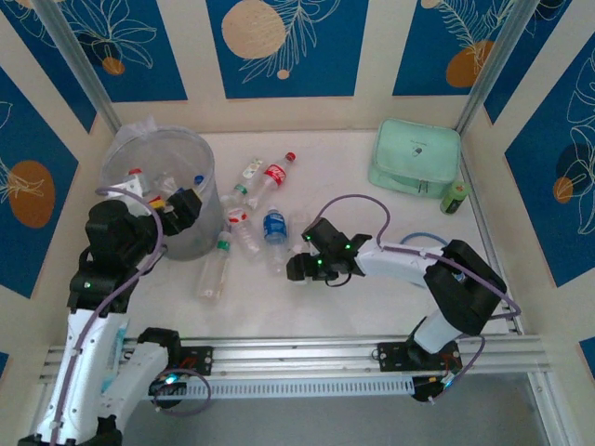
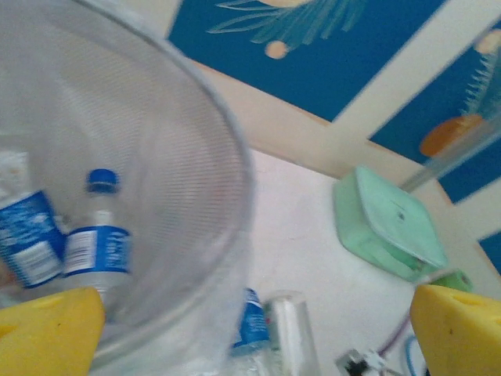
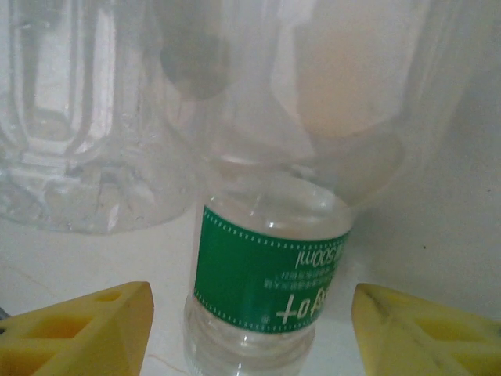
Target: Put the plastic bottles in the bin
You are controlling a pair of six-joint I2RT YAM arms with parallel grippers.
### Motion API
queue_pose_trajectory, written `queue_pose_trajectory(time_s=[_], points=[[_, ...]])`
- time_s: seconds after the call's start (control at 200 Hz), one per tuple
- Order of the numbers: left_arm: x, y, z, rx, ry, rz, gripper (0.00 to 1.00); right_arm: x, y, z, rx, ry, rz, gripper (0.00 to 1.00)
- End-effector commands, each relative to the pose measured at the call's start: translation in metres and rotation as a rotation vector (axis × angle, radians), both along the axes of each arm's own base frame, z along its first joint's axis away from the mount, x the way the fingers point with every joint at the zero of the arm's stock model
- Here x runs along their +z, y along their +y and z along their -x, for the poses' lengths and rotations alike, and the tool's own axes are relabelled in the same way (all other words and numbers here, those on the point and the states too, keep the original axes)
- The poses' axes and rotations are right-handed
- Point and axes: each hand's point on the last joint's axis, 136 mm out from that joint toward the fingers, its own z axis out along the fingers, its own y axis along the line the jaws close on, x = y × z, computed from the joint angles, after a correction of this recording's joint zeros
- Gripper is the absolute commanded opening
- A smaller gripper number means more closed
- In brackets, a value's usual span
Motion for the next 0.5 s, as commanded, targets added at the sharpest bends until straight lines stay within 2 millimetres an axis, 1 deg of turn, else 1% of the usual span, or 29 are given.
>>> queue_pose_trajectory(time_s=[0.0, 0.07, 0.095, 0.13, 0.26, 0.325, 0.405, 0.495], points=[[0.010, -0.024, -0.007, -0.041, -0.070, 0.060, 1.00, -0.006, 0.000, -0.003, -0.029, 0.017, 0.032, 0.65], [0.011, -0.040, -0.011, -0.073, -0.089, 0.071, 1.00, -0.007, 0.002, -0.003, -0.034, 0.029, 0.038, 0.61], [0.011, -0.045, -0.013, -0.082, -0.091, 0.065, 1.00, -0.008, 0.002, -0.003, -0.036, 0.028, 0.041, 0.58], [0.012, -0.052, -0.014, -0.095, -0.094, 0.056, 1.00, -0.007, 0.001, -0.004, -0.043, 0.023, 0.047, 0.55], [0.019, -0.077, -0.016, -0.148, -0.107, -0.003, 1.00, -0.005, -0.007, -0.005, -0.074, 0.002, 0.067, 0.38], [0.022, -0.086, -0.015, -0.161, -0.112, -0.046, 1.00, -0.002, -0.012, -0.006, -0.083, -0.017, 0.069, 0.30], [0.026, -0.090, -0.013, -0.163, -0.119, -0.088, 1.00, 0.004, -0.017, -0.009, -0.095, -0.032, 0.065, 0.23], [0.030, -0.095, -0.012, -0.166, -0.127, -0.111, 1.00, 0.012, -0.021, -0.012, -0.090, -0.063, 0.058, 0.20]])
